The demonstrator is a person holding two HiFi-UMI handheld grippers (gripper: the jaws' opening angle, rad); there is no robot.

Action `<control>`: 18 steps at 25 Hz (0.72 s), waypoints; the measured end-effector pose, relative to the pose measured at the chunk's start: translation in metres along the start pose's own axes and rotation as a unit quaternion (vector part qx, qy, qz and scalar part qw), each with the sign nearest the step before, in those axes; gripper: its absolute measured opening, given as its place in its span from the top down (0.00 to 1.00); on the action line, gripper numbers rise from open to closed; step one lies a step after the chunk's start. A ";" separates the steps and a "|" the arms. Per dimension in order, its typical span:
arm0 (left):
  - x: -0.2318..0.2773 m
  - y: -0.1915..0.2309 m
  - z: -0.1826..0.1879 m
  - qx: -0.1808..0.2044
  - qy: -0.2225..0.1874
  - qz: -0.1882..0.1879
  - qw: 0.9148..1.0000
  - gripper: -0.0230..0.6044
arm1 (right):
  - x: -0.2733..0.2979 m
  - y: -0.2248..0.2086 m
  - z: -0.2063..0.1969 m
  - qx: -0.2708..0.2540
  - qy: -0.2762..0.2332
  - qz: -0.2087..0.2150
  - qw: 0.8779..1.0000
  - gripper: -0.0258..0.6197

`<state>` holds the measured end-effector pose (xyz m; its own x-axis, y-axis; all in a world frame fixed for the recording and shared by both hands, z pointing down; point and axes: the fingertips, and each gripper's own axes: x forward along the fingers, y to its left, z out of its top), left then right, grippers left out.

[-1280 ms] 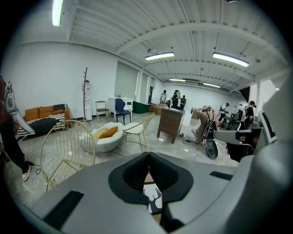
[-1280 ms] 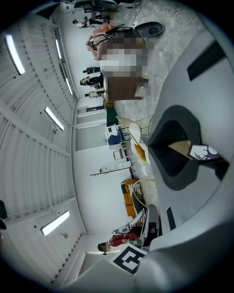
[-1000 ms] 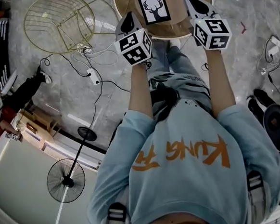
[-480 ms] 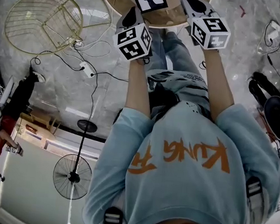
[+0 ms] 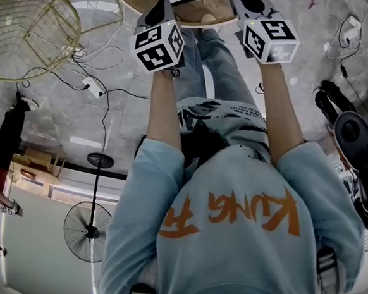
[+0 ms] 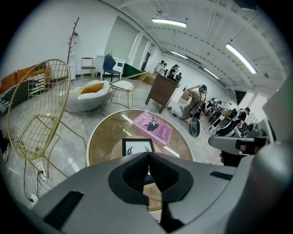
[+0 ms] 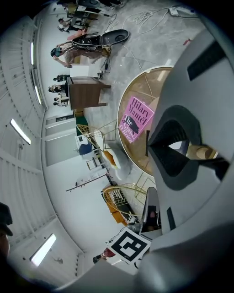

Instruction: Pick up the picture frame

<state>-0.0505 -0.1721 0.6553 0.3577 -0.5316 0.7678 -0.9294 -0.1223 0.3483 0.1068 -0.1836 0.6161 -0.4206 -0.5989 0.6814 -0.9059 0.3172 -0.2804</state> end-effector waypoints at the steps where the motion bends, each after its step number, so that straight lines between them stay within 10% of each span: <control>1: 0.006 0.003 -0.004 -0.006 0.001 0.000 1.000 0.93 | 0.005 -0.001 -0.004 -0.002 0.004 0.003 1.000 0.96; 18: 0.084 0.068 -0.062 -0.039 0.027 0.011 0.999 0.93 | 0.104 -0.009 -0.070 0.005 0.045 0.008 0.999 0.96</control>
<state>-0.0777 -0.1729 0.7766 0.3436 -0.4865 0.8033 -0.9280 -0.0448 0.3698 0.0747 -0.1976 0.7370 -0.4296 -0.5256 0.7343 -0.8997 0.3189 -0.2981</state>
